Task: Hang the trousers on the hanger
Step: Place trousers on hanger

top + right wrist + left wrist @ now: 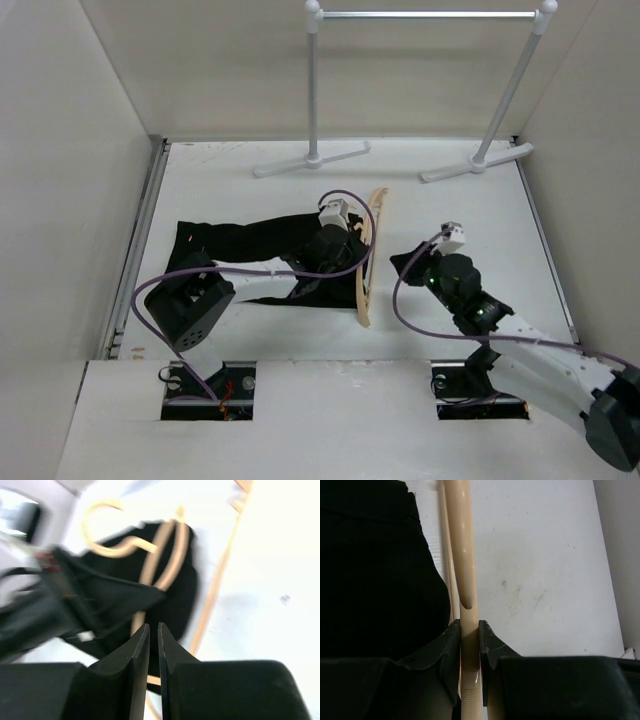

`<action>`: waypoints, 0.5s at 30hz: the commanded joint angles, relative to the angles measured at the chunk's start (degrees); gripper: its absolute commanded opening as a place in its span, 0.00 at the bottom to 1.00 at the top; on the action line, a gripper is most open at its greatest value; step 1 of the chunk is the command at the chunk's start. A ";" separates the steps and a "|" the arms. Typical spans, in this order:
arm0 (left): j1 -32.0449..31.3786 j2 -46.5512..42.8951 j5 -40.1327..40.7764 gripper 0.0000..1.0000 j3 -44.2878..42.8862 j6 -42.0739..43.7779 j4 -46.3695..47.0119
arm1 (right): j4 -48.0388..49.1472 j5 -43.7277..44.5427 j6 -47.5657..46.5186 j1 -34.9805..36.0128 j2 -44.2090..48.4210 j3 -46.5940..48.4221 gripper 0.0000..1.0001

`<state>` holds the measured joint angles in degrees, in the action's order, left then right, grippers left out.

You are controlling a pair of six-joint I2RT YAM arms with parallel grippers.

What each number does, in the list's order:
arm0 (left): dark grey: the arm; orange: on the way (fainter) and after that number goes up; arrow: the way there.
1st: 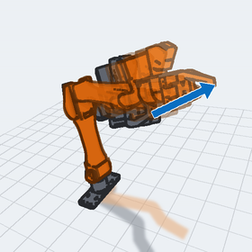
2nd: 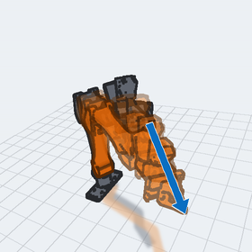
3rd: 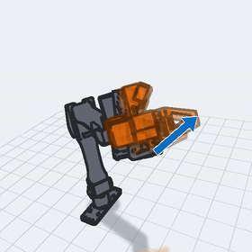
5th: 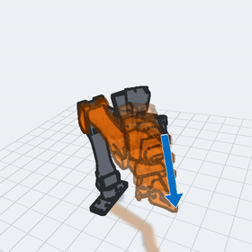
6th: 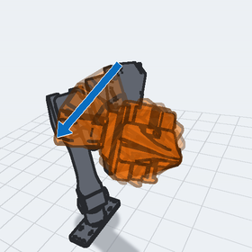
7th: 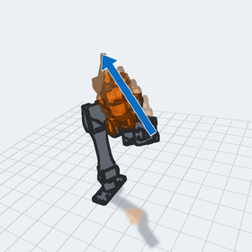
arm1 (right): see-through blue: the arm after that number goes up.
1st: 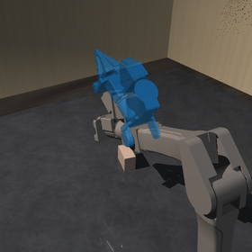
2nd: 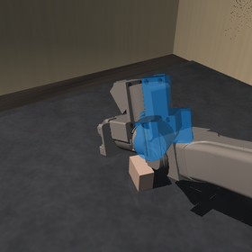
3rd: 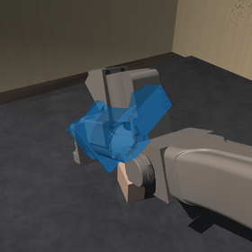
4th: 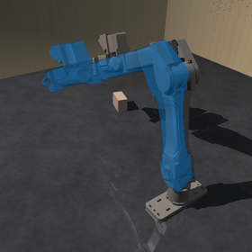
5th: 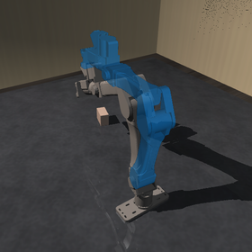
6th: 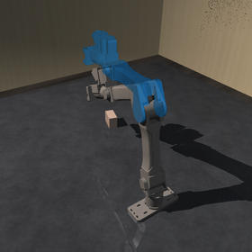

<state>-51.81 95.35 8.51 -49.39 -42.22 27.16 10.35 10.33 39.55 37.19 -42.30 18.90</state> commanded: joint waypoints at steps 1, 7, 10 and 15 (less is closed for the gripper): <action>-0.79 -4.03 4.14 0.04 1.66 -2.96 7.73 | 3.35 -2.94 -0.26 -1.89 -8.55 3.33 0.21; -1.14 -4.56 6.17 0.05 3.33 -4.98 8.70 | 15.46 -7.94 -1.75 -4.80 -26.58 7.99 0.37; -0.70 -4.30 5.73 0.05 3.59 -5.77 9.05 | 19.78 -9.88 -2.46 -5.94 -34.40 10.72 0.43; -0.18 -4.30 5.46 0.05 4.03 -5.95 8.53 | 25.33 -11.21 -3.51 -6.03 -41.18 12.48 0.45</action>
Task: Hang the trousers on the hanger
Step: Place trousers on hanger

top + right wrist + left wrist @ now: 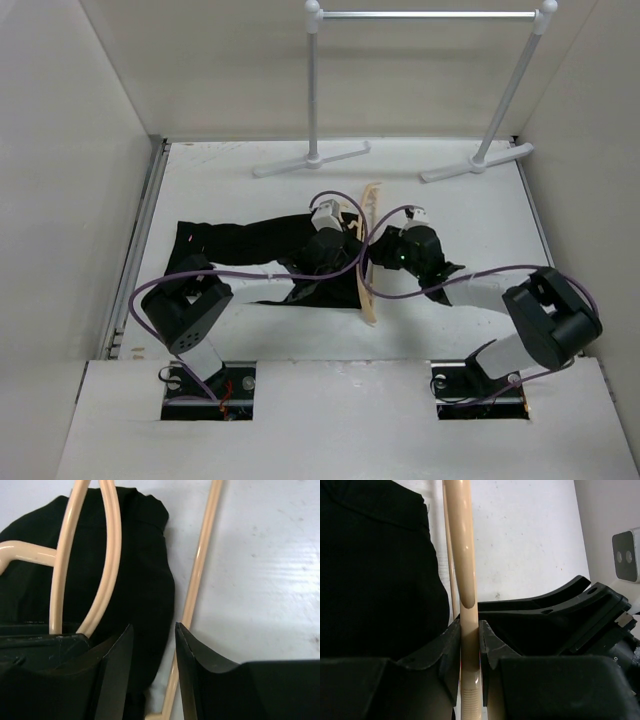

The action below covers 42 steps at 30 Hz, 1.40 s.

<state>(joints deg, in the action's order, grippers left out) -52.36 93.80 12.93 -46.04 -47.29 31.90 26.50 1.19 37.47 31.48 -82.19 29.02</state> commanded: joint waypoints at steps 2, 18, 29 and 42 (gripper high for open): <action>0.90 -2.83 0.96 0.05 0.95 -1.05 3.78 | 9.89 -2.42 -1.44 -0.33 -4.01 3.58 0.49; 2.57 -0.72 -1.33 0.05 3.24 -3.60 6.24 | 11.91 -7.69 0.23 -0.86 -13.34 7.98 0.57; 3.80 -0.37 -1.77 0.05 5.79 -5.01 8.79 | 19.26 -10.50 9.80 -1.03 -21.34 7.99 0.35; 7.93 -5.90 -2.82 0.04 8.95 -2.90 3.00 | 14.83 -12.79 10.08 -7.79 -4.48 6.58 0.10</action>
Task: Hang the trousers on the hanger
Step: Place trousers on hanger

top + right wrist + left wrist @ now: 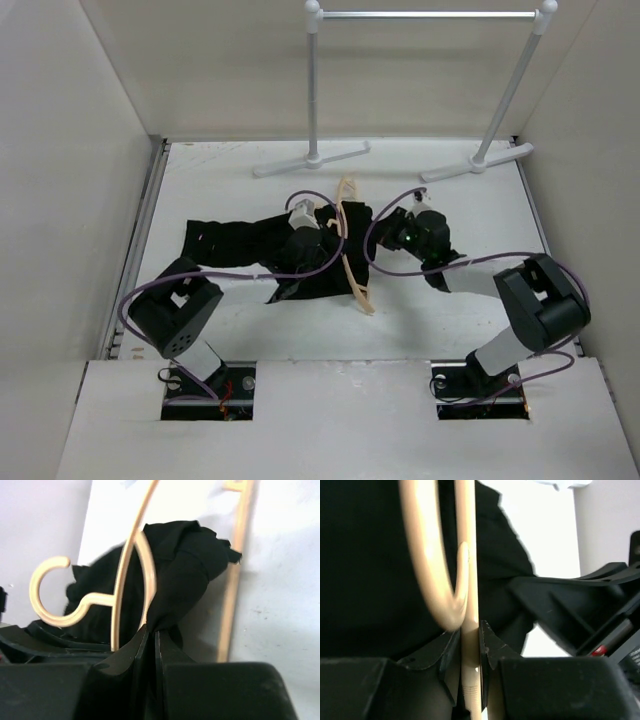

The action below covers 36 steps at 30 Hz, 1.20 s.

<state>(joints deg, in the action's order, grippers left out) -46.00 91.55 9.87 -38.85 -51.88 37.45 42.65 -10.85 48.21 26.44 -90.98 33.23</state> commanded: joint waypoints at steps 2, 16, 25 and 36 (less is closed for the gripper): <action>2.88 -5.84 0.24 0.04 2.90 2.30 -2.82 | -5.37 -0.58 -2.32 -3.80 6.51 2.45 0.09; 8.33 -16.13 -1.34 0.03 4.13 12.85 -17.32 | -17.50 -4.25 -2.41 -16.28 7.06 9.12 0.11; 7.91 -17.81 -2.48 0.03 0.63 14.52 -16.36 | -20.75 4.06 -7.67 -15.41 8.78 4.82 0.57; 4.38 -17.63 -2.31 0.04 -4.39 15.23 -16.53 | -37.03 21.85 -17.09 2.05 33.92 5.18 0.75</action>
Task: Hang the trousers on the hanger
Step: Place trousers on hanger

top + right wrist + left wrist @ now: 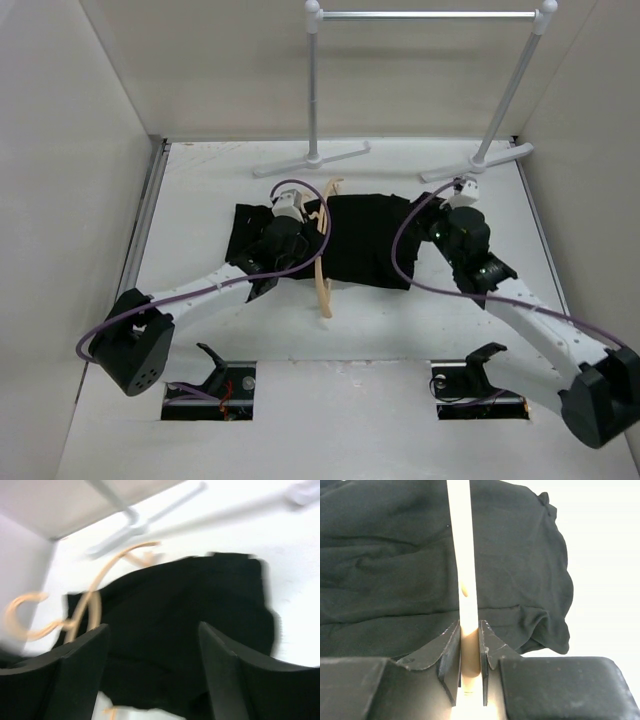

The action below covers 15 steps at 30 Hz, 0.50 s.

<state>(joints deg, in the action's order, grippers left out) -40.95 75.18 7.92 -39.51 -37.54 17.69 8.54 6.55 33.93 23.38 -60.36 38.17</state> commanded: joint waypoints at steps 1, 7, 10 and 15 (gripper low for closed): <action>-0.75 -1.43 -0.36 0.04 -4.00 0.89 3.22 | -1.34 2.96 -2.47 9.06 4.45 -0.90 0.64; -1.54 -1.79 -0.54 0.04 -5.84 0.63 1.73 | 16.14 -2.14 1.65 27.01 2.28 -7.59 0.65; -2.51 -1.79 -0.10 0.04 -7.07 0.45 0.15 | 19.67 -2.85 2.45 28.96 -4.13 -6.19 0.68; -4.70 -2.58 0.78 0.04 -8.57 0.19 -1.52 | 25.03 -3.29 2.63 30.37 -13.02 -2.76 0.69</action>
<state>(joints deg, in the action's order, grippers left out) -44.18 75.18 8.29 -44.42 -37.47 13.63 24.49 3.97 35.66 53.04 -71.13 31.57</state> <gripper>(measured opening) 0.148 0.690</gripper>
